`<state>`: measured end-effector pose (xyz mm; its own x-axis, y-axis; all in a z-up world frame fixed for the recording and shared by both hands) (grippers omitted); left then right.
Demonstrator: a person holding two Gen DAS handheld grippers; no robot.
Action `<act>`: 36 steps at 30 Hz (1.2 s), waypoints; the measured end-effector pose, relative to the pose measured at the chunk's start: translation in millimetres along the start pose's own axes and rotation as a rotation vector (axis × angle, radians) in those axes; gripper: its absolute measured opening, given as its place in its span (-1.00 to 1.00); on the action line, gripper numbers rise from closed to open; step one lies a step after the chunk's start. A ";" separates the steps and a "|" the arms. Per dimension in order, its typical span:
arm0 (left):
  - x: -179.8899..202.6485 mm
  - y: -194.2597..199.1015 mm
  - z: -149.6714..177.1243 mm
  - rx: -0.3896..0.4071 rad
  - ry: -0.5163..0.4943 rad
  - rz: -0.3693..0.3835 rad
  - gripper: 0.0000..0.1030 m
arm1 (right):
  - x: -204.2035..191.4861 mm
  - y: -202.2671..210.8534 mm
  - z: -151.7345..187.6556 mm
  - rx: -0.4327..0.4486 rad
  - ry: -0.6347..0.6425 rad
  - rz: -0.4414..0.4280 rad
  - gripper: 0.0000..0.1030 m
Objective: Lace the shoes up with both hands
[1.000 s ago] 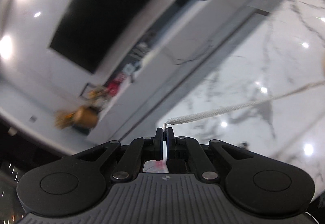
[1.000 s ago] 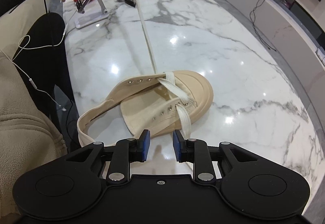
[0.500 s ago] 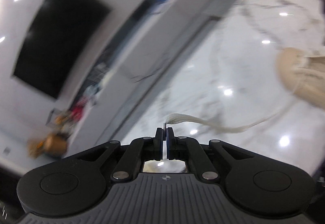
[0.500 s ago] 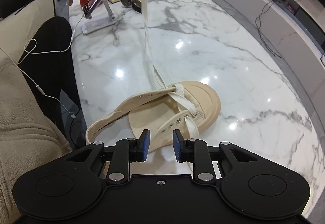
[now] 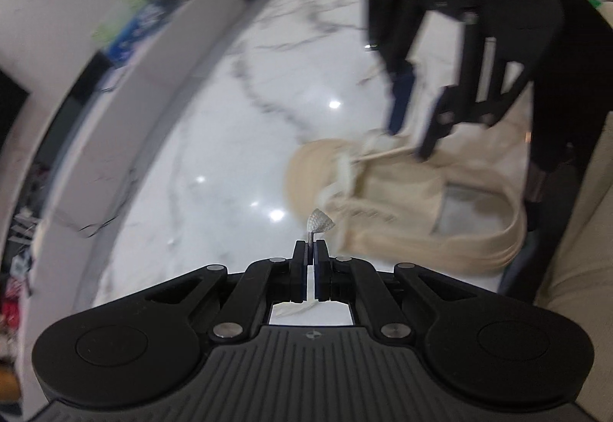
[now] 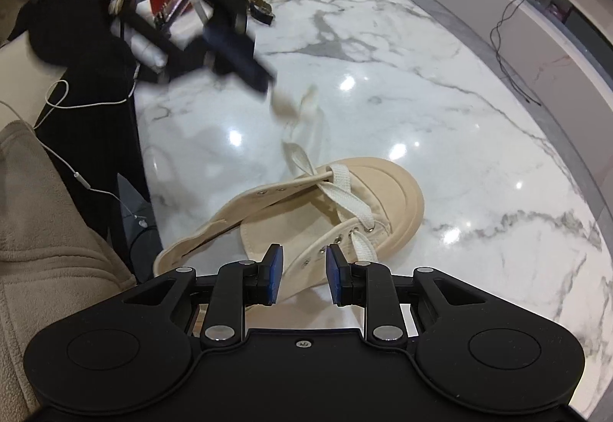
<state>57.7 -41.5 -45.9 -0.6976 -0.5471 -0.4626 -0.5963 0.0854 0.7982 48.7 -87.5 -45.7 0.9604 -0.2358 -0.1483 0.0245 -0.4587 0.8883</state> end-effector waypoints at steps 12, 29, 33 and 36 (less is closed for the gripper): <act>19.7 -24.2 -14.5 0.039 0.042 0.097 -0.92 | 4.3 -0.3 -1.6 0.032 0.000 -0.029 -0.51; 39.7 -22.6 -27.2 0.120 -0.183 0.091 -0.61 | 3.2 -1.4 -4.2 0.054 -0.009 -0.044 -0.51; 42.0 -31.6 -27.9 0.110 -0.244 0.092 -0.60 | 5.5 -0.6 -5.8 0.072 -0.034 -0.053 -0.51; 39.7 -37.3 -24.4 0.095 -0.264 0.086 -0.59 | 5.1 1.0 -5.5 0.075 -0.034 -0.056 -0.51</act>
<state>62.0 -86.7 -84.6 -0.8189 -0.2999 -0.4894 -0.5565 0.2062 0.8048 55.2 -84.4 -43.2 0.9481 -0.2362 -0.2126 0.0560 -0.5343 0.8435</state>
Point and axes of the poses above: each gripper's, at about its wrist camera, not at the fingertips, and y roughly against the way its jaws point, x to its right, z to its underside, the point moved 9 cm from there along -y, roughly the way its jaws point, and after that the axes turned 8 degrees about -z, right-handed, at the moved point
